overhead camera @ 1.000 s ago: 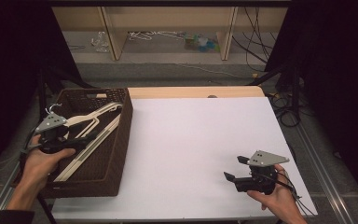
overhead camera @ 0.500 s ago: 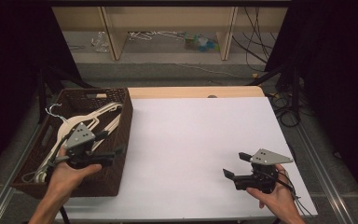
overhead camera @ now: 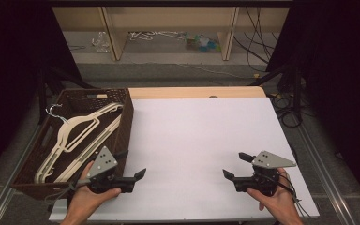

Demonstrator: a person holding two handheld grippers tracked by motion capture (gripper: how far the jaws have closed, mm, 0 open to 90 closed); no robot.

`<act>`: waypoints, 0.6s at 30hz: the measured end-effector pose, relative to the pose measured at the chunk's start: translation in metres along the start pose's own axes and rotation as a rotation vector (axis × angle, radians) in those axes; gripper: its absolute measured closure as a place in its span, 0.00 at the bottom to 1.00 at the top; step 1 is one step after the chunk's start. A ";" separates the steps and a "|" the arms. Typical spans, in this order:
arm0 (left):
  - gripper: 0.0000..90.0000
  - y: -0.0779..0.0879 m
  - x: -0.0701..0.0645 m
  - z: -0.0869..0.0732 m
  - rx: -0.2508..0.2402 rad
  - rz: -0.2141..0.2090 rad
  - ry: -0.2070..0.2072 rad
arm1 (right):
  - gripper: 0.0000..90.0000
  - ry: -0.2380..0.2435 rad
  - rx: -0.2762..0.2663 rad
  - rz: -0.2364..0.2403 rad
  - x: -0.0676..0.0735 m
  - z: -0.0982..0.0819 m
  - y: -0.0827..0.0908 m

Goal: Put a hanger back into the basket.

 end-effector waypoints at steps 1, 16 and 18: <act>0.18 -0.001 -0.003 -0.002 -0.002 0.001 -0.002 | 0.19 0.002 -0.002 0.000 0.000 0.000 0.001; 0.18 0.007 -0.020 -0.027 -0.070 -0.015 0.003 | 0.19 0.033 -0.057 -0.001 0.016 -0.006 0.011; 0.18 0.009 -0.020 -0.028 -0.075 -0.005 0.012 | 0.19 0.026 -0.050 0.004 0.017 -0.007 0.014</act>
Point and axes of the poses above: each handheld gripper's, and its own axes: y roughly backward along the jaws, z roughly out of its top, x roughly to its left, the point moved 1 cm from there along -y, roughly forward along the jaws, and after that the axes turned 6 degrees about z, right-handed, at the moved point
